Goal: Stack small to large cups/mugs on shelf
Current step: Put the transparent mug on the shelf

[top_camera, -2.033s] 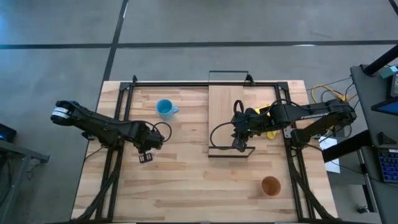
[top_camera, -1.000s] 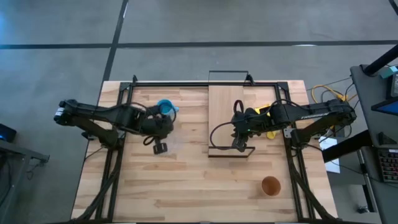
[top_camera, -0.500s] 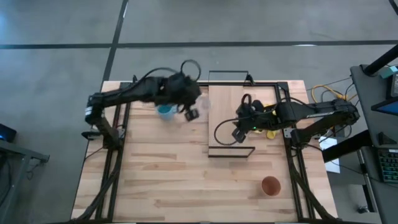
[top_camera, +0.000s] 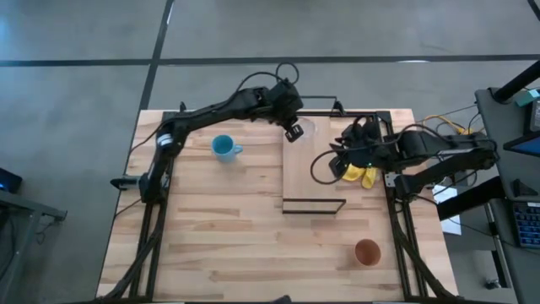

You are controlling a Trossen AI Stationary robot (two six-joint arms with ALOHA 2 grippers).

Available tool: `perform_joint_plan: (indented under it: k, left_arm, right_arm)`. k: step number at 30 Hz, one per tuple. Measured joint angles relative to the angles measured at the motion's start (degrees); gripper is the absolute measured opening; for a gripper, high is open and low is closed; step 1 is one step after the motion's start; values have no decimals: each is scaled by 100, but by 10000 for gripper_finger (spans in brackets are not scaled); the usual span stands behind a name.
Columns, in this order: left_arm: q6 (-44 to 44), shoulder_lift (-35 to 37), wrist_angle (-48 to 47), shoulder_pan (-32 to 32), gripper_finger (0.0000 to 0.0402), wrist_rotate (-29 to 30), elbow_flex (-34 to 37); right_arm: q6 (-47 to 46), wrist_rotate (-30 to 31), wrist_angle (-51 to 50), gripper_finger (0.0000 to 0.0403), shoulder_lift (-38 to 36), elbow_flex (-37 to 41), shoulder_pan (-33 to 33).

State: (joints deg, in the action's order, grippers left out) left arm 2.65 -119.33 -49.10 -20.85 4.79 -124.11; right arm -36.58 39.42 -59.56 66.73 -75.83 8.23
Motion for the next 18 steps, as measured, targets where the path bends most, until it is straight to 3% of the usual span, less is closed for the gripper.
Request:
perform_joint_plan:
  k: [11,18]
  left_arm:
    - [55,-243,75,-289,0,-12,2]
    - [1032,-243,107,-467,0,-69,95]
  right_arm:
    - [-89,416,-329,103,-102,22,0]
    - [-94,432,-323,100,-91,73,0]
